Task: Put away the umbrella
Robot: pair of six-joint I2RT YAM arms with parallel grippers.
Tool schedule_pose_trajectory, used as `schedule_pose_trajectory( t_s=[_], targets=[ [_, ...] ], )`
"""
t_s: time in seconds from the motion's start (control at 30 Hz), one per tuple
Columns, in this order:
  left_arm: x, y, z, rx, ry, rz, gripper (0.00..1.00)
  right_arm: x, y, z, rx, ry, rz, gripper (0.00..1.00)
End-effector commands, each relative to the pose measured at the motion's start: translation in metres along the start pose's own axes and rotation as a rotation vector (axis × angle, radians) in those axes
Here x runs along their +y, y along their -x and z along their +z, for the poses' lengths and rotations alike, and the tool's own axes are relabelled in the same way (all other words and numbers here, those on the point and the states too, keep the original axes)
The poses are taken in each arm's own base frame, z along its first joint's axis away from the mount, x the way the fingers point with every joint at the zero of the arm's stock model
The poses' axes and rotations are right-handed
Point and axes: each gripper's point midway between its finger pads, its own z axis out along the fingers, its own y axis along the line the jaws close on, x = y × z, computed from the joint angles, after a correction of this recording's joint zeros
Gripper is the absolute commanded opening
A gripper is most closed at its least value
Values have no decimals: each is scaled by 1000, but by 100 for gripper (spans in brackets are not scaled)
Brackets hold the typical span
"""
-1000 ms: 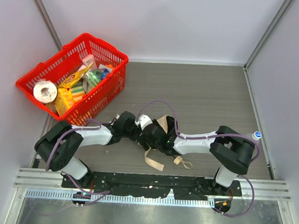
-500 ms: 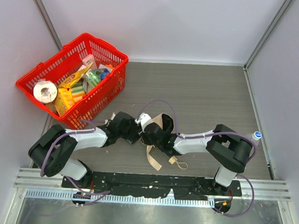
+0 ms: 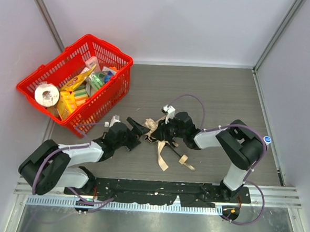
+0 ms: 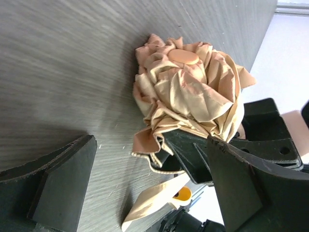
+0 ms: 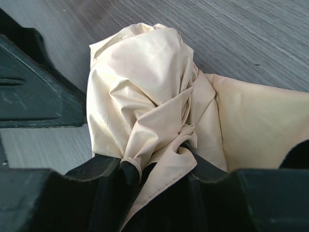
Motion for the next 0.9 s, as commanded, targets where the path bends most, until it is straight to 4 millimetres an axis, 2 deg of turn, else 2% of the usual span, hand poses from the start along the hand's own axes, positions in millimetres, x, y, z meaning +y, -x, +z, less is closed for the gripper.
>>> schedule_pose_trajectory(
  t_s=[0.0,0.13,0.3,0.43,0.57,0.6,0.63,0.67,0.7,0.73,0.8,0.87],
  targets=[
    [-22,0,15,4,-116,45,100,18,-66,-6,209,164,184,1],
    [-21,-6,32,30,-120,17,100,24,-64,-4,199,241,245,1],
    [-20,5,38,-35,-130,9,100,23,-59,-4,181,292,323,1],
    [5,-3,46,-22,35,-35,100,25,-56,-2,180,313,323,1],
    [27,-12,52,-16,182,-6,97,28,-53,-1,177,334,313,1],
    [30,-14,54,-15,197,15,90,30,-51,-2,175,348,307,1],
    [31,-13,57,-18,195,39,77,31,-50,-2,173,357,305,1],
    [37,-13,59,-22,207,34,72,32,-47,-2,169,362,302,1],
    [41,-13,61,-29,201,27,58,35,-46,-3,169,375,298,1],
    [49,-13,60,-34,193,24,49,36,-43,-4,162,383,290,1],
    [53,-12,61,-43,176,22,38,40,-43,-5,168,398,276,1],
    [55,-12,61,-44,175,43,20,40,-46,-4,186,390,259,1]
  ],
)
